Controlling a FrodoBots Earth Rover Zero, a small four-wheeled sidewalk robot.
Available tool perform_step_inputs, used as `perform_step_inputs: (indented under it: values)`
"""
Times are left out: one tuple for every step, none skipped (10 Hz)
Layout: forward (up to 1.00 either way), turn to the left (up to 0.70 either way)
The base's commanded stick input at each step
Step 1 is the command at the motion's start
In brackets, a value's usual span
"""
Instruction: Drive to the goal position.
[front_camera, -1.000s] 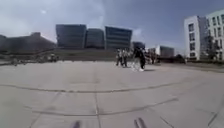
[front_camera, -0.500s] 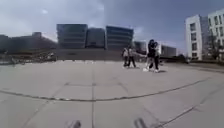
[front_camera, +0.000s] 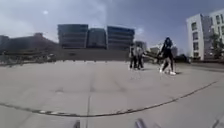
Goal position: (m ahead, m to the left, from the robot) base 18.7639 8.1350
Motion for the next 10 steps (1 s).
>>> perform_step_inputs:
  values:
    - [0.85, 0.0]
    - [0.85, 0.0]
    - [0.85, 0.0]
    - [0.85, 0.0]
    - [0.85, 0.0]
    - [0.85, 0.0]
    - [0.85, 0.0]
    - [0.85, 0.0]
    - [0.85, 0.0]
    - [0.85, 0.0]
